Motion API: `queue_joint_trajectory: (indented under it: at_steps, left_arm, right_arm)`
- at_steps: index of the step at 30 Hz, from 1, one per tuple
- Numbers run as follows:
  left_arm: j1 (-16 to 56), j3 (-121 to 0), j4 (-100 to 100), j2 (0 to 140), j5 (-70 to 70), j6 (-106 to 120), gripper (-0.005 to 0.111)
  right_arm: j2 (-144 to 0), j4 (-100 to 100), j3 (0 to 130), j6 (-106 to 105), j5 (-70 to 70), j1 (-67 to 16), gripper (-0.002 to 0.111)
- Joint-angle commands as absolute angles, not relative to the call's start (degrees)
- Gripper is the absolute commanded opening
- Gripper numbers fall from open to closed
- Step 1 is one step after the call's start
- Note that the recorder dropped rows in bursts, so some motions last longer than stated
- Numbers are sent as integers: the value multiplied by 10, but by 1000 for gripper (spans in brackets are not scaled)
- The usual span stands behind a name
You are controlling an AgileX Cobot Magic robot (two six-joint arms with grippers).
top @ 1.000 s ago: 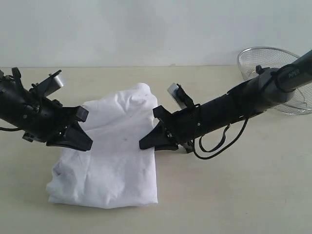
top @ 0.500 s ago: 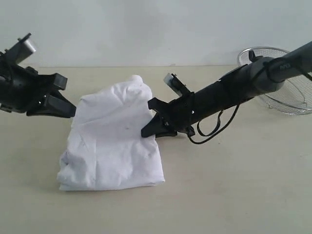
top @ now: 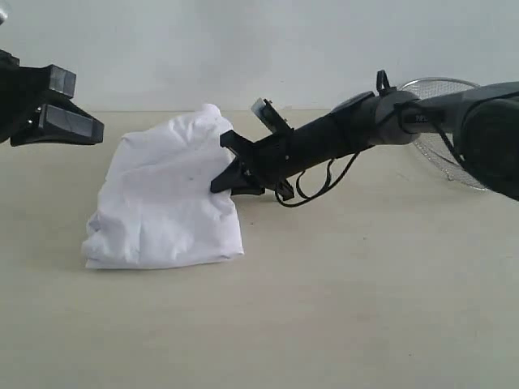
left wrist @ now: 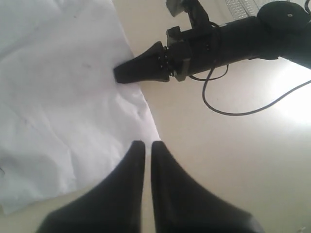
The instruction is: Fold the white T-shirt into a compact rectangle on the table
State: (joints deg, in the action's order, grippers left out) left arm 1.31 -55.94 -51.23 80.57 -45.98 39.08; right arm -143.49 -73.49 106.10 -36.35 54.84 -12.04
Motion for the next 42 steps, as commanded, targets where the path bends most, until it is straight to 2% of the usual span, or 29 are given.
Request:
queue_joint_trajectory:
  at_steps: [1,24,35,37,38,39,40,42]
  left_arm:
    - [11,-562,-516,795,-447,386,5]
    - [11,-562,-516,795,-432,386,5]
    - [11,-562,-516,795,-432,386,5]
    - [11,-562,-516,795,-432,386,5]
    - [11,-562,-516,795,-435,386,5]
    - [11,-562,-516,795,-436,386,5]
    - [11,-562,-516,795,-436,386,5]
    - [11,-562,-516,795,-436,386,5]
  right_arm:
    - [-1453,-741,1126,-326,545,-121,0]
    - [-1528,-711,1308,-226,551,-133,0]
    - [-1528,-691,1314,-208,535,-133,1]
    - [-1528,-687,1314,-208,540,-133,17]
    - [-1528,-673,1314,-191,540,-132,36]
    - [-1528,-662,1314,-179,540,-132,44]
    - [-1528,-646,1314,-173,540,-131,50]
    - [-1528,-646,1314,-173,542,-131,50]
